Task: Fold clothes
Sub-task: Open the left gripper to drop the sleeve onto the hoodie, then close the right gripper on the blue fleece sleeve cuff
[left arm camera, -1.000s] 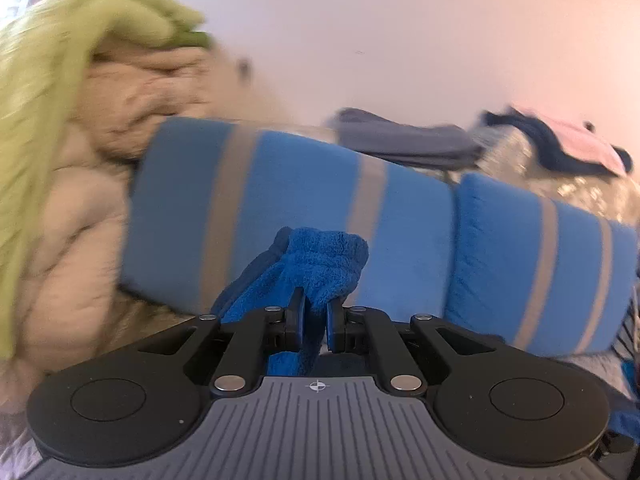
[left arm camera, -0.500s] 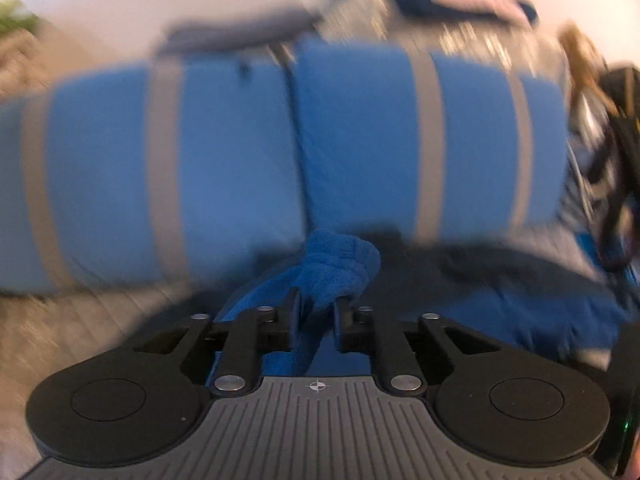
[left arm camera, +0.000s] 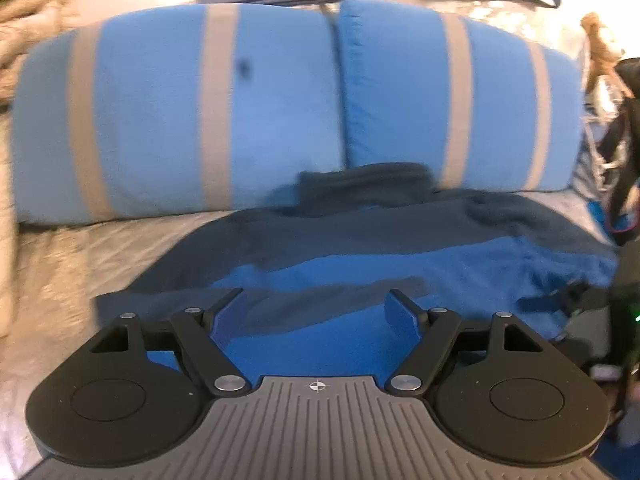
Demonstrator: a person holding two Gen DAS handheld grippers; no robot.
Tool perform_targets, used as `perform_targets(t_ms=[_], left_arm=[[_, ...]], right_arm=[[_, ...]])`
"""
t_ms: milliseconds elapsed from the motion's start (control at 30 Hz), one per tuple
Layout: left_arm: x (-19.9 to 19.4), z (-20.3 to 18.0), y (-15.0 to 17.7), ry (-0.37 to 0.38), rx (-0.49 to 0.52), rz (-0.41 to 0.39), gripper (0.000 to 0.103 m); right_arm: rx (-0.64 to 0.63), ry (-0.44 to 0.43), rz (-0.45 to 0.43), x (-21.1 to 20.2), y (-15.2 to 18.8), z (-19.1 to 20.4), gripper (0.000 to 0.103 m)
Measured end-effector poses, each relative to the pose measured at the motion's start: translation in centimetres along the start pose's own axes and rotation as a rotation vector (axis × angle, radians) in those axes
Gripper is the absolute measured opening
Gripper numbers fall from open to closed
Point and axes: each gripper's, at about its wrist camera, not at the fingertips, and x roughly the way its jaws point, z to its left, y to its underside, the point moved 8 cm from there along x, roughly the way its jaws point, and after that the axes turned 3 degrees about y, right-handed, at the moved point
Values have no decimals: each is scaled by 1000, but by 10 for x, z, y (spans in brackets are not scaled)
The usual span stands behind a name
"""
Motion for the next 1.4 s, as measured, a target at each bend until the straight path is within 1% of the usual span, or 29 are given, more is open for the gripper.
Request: perform_targets(t_ms=[33, 100, 233, 300, 367, 467, 600, 700, 800, 933, 967, 1100, 1167, 1233, 1267, 1400], left_arm=[[-3, 4, 5, -18, 0, -1, 75], [-9, 14, 15, -41, -8, -6, 75], [-23, 34, 32, -74, -31, -22, 75], [-30, 41, 38, -77, -42, -35, 75], [-36, 49, 44, -79, -54, -38, 75], [-43, 64, 52, -84, -89, -42, 75], [-50, 82, 63, -95, -120, -54, 75], [-49, 94, 72, -110, -145, -49, 75], [-47, 104, 82, -120, -169, -34, 75], [-46, 112, 94, -123, -174, -23, 75], [-46, 113, 96, -127, -166, -21, 75], [-44, 118, 106, -152, -130, -8, 75], [-41, 120, 111, -162, -121, 0, 75], [-39, 122, 114, -170, -113, 3, 75], [-37, 123, 116, -175, -108, 4, 75], [-31, 123, 120, -192, -75, 7, 75]], right_arm=[[-25, 5, -9, -1, 0, 3, 103], [-140, 38, -50, -4, -2, 12, 103], [-440, 114, -177, -16, 1, 40, 102], [-584, 150, -229, -19, 4, 55, 101], [-714, 181, -256, -19, 9, 65, 98], [-862, 208, -272, -18, 15, 74, 93], [-1011, 177, -265, -21, 18, 81, 89], [-1138, 116, -268, -26, 19, 89, 88], [-1255, 81, -274, -24, 21, 97, 82], [-1361, 67, -255, -10, 22, 101, 72], [-1366, 57, -244, -8, 22, 101, 69], [-1381, 11, -196, 0, 18, 99, 62], [-1390, 2, -174, 5, 15, 98, 47], [-1394, 16, -174, 7, 9, 97, 25], [-1394, 31, -181, 7, 5, 96, 22], [-1367, 83, -226, -1, -22, 92, 18]])
